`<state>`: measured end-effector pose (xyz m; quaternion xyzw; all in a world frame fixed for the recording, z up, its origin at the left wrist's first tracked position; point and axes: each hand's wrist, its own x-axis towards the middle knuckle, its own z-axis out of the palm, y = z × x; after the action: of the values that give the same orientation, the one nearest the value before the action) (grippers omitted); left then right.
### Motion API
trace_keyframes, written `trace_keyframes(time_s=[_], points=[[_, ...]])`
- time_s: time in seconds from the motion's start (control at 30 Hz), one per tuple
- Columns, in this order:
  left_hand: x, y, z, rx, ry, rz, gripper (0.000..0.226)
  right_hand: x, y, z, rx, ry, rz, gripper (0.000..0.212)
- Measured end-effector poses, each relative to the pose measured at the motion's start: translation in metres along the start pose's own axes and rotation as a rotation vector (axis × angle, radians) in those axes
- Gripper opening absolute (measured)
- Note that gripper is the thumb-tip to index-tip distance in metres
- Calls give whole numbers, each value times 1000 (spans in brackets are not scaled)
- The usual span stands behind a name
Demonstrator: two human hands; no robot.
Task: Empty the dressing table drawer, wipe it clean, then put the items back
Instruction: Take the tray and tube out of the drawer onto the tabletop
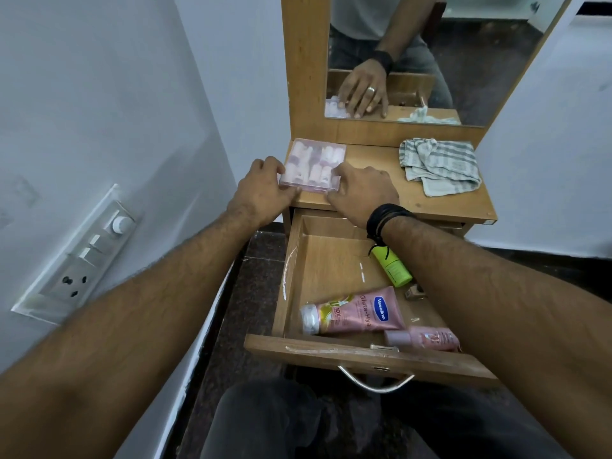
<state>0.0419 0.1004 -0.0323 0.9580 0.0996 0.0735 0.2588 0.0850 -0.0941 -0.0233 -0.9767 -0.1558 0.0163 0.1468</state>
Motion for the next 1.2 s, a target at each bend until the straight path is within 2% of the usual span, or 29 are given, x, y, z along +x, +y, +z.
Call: trace_keyframes(time_s=[0.2, 0.33, 0.57, 0.7, 1.2], points=[[4, 2, -1, -22, 42, -12, 27, 4, 3, 3, -15, 3, 28, 49], [8, 3, -2, -13, 43, -16, 35, 0, 1, 4, -9, 67, 54, 46], [13, 6, 3, 30, 66, -29, 35, 4, -5, 4, 16, 58, 126, 40], [14, 5, 1, -22, 76, -68, 31, 4, -10, 5, 33, 93, 177, 32], [7, 12, 3, 50, 118, -64, 25, -1, -7, 10, 23, 161, 144, 33]])
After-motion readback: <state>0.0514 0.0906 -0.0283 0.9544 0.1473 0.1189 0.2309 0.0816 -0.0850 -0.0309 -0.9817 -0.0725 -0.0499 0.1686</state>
